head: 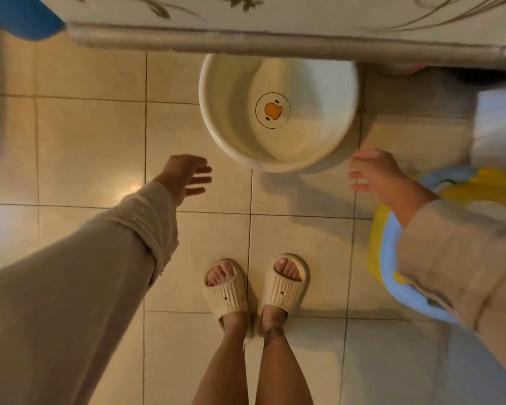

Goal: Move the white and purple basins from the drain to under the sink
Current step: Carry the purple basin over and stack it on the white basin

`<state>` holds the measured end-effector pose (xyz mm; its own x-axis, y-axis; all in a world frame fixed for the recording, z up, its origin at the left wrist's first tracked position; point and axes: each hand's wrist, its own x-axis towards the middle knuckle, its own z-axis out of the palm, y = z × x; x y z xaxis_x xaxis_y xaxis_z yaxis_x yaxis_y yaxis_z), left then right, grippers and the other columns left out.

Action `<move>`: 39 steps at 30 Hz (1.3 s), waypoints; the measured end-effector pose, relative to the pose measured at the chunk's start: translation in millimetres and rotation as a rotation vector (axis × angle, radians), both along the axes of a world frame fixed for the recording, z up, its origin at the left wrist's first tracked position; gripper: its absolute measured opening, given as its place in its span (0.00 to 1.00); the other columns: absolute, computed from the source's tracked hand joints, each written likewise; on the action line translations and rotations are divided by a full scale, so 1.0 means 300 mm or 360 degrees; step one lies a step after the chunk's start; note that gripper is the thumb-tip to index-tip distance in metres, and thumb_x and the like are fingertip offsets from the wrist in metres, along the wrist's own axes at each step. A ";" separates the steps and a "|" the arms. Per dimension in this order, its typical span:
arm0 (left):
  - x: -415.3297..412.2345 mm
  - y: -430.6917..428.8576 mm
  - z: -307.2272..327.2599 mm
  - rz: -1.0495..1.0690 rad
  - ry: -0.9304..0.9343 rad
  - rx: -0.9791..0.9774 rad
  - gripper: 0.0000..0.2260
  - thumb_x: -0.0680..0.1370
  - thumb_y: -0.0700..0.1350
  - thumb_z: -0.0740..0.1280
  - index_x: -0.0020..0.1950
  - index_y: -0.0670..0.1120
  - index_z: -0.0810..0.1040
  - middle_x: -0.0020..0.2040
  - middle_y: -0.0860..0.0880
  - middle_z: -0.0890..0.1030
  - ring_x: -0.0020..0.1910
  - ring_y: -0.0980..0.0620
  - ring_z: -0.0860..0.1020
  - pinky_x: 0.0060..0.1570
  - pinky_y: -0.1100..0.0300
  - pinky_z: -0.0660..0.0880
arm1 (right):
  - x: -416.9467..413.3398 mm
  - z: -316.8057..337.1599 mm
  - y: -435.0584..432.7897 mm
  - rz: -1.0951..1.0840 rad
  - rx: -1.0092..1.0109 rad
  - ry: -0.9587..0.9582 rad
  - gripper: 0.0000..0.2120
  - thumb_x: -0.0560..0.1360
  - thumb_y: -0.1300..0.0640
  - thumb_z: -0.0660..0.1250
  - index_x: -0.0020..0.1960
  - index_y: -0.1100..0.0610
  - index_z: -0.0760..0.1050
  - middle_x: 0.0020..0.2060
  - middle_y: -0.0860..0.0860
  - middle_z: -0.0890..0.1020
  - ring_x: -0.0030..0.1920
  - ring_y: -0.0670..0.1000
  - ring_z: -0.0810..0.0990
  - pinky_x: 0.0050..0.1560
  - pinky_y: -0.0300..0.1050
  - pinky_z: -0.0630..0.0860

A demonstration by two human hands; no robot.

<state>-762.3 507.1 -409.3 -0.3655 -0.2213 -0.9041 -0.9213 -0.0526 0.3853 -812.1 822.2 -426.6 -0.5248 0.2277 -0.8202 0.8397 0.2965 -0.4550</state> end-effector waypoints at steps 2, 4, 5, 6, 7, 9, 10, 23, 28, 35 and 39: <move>0.127 0.013 0.135 -0.0008 -0.0106 0.0051 0.16 0.78 0.42 0.61 0.64 0.39 0.73 0.55 0.44 0.77 0.54 0.44 0.77 0.49 0.51 0.74 | 0.135 0.131 -0.013 -0.0005 -0.0083 -0.0099 0.08 0.78 0.64 0.60 0.45 0.53 0.72 0.43 0.56 0.74 0.35 0.49 0.74 0.37 0.45 0.72; 0.270 0.025 0.284 -0.0002 -0.0256 0.0054 0.12 0.78 0.42 0.60 0.61 0.42 0.74 0.55 0.43 0.77 0.53 0.44 0.76 0.46 0.54 0.73 | 0.291 0.286 -0.023 -0.0072 -0.0141 -0.0222 0.09 0.78 0.65 0.60 0.43 0.53 0.72 0.39 0.55 0.75 0.35 0.49 0.74 0.36 0.44 0.72; 0.341 0.031 0.364 0.0001 -0.0332 0.0049 0.10 0.79 0.41 0.59 0.58 0.42 0.74 0.54 0.43 0.76 0.51 0.45 0.75 0.45 0.55 0.73 | 0.373 0.369 -0.025 -0.0118 -0.0170 -0.0291 0.10 0.78 0.65 0.60 0.42 0.53 0.72 0.37 0.54 0.75 0.35 0.50 0.75 0.36 0.44 0.72; 0.407 0.035 0.443 0.0012 -0.0402 0.0050 0.08 0.79 0.41 0.59 0.55 0.43 0.74 0.54 0.43 0.76 0.48 0.45 0.75 0.43 0.57 0.72 | 0.455 0.454 -0.028 -0.0175 -0.0203 -0.0357 0.11 0.78 0.64 0.59 0.40 0.53 0.71 0.36 0.54 0.75 0.35 0.50 0.75 0.36 0.43 0.72; 0.468 0.039 0.521 0.0028 -0.0465 0.0056 0.06 0.79 0.41 0.58 0.52 0.43 0.74 0.53 0.43 0.75 0.44 0.46 0.75 0.40 0.58 0.70 | 0.533 0.535 -0.027 -0.0225 -0.0212 -0.0421 0.11 0.79 0.63 0.59 0.40 0.53 0.71 0.36 0.54 0.76 0.35 0.51 0.76 0.36 0.43 0.72; 0.583 0.051 0.674 0.0043 -0.0556 0.0059 0.06 0.80 0.39 0.57 0.50 0.43 0.74 0.48 0.42 0.76 0.37 0.49 0.74 0.38 0.59 0.68 | 0.676 0.694 -0.014 -0.0279 -0.0150 -0.0509 0.10 0.78 0.62 0.60 0.40 0.53 0.71 0.35 0.54 0.76 0.34 0.51 0.76 0.36 0.42 0.71; 0.636 0.055 0.749 0.0045 -0.0581 0.0060 0.06 0.80 0.39 0.57 0.49 0.42 0.74 0.44 0.43 0.77 0.36 0.49 0.74 0.37 0.59 0.68 | 0.742 0.769 -0.004 -0.0281 -0.0120 -0.0546 0.09 0.78 0.62 0.60 0.41 0.54 0.72 0.35 0.54 0.76 0.34 0.51 0.76 0.35 0.42 0.71; 0.892 -0.072 1.313 0.0029 -0.0520 0.0019 0.06 0.79 0.36 0.58 0.52 0.39 0.73 0.37 0.44 0.76 0.34 0.47 0.73 0.36 0.58 0.68 | 0.973 1.368 0.094 -0.0142 0.0000 -0.0445 0.07 0.77 0.62 0.62 0.54 0.61 0.75 0.37 0.56 0.79 0.36 0.53 0.79 0.37 0.46 0.77; 0.817 -0.147 1.431 0.0348 -0.0249 0.0006 0.08 0.80 0.37 0.57 0.56 0.41 0.73 0.39 0.45 0.76 0.37 0.48 0.74 0.38 0.58 0.70 | 0.858 1.396 0.078 0.0075 0.0046 -0.0416 0.13 0.78 0.62 0.60 0.61 0.65 0.72 0.36 0.55 0.78 0.35 0.52 0.77 0.36 0.46 0.75; 0.858 -0.095 1.530 0.0848 -0.0012 -0.0077 0.06 0.78 0.36 0.59 0.52 0.41 0.74 0.38 0.46 0.76 0.35 0.49 0.75 0.38 0.59 0.71 | 0.593 1.433 0.027 0.0605 0.0080 -0.0392 0.15 0.77 0.67 0.60 0.62 0.69 0.71 0.33 0.58 0.76 0.32 0.54 0.75 0.34 0.45 0.71; 1.023 0.031 1.496 0.1189 -0.0129 -0.0081 0.06 0.78 0.36 0.59 0.51 0.41 0.74 0.36 0.46 0.76 0.33 0.49 0.74 0.36 0.61 0.69 | 0.487 1.426 -0.020 0.1078 0.0163 -0.0398 0.16 0.75 0.73 0.57 0.61 0.71 0.71 0.30 0.58 0.74 0.31 0.54 0.73 0.34 0.44 0.72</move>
<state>-455.4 516.3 39.4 -0.0345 -0.4263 -0.9039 -0.6731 -0.6586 0.3363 -666.1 816.1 1.2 -0.3777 0.0014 -0.9259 0.5321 0.8187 -0.2158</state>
